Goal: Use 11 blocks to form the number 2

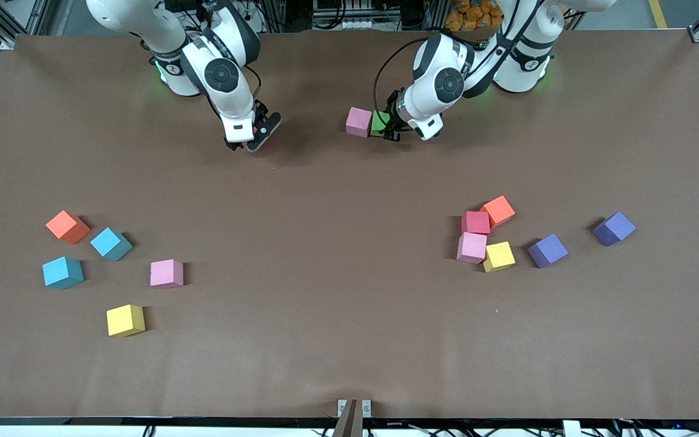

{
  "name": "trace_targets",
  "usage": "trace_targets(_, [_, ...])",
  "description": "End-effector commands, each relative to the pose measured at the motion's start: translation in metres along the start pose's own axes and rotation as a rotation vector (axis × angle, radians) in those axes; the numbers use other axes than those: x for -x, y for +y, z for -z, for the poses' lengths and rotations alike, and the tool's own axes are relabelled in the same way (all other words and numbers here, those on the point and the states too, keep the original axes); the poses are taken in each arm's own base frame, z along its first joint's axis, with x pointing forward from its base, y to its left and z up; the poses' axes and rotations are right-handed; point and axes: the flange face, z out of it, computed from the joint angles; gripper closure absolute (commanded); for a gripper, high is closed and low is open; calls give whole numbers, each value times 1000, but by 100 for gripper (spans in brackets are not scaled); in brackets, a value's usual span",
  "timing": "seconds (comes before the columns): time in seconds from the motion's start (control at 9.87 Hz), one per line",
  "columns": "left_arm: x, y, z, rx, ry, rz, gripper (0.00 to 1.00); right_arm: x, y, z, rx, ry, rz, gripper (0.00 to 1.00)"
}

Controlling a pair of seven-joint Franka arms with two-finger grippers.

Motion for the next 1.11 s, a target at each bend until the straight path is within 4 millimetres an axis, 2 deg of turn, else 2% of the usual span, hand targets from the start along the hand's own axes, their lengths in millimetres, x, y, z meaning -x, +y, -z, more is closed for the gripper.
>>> trace_targets(0.0, [8, -2, -11, 6, -17, 45, 100, 6, -3, -7, 1, -17, -20, 0])
trace_targets(0.71, [7, -3, -21, -8, -11, 67, 100, 9, -3, -7, -84, -22, -128, 0])
trace_targets(0.81, [7, -3, -21, -7, -11, 65, 82, 9, -3, -7, -98, -21, -146, 0])
trace_targets(0.91, [7, -3, -21, -7, -11, 59, 51, 8, -2, -6, -103, -18, -152, 0])
trace_targets(1.01, [7, -3, -21, -7, -11, 56, 29, 7, -2, -5, -105, -20, -148, 0])
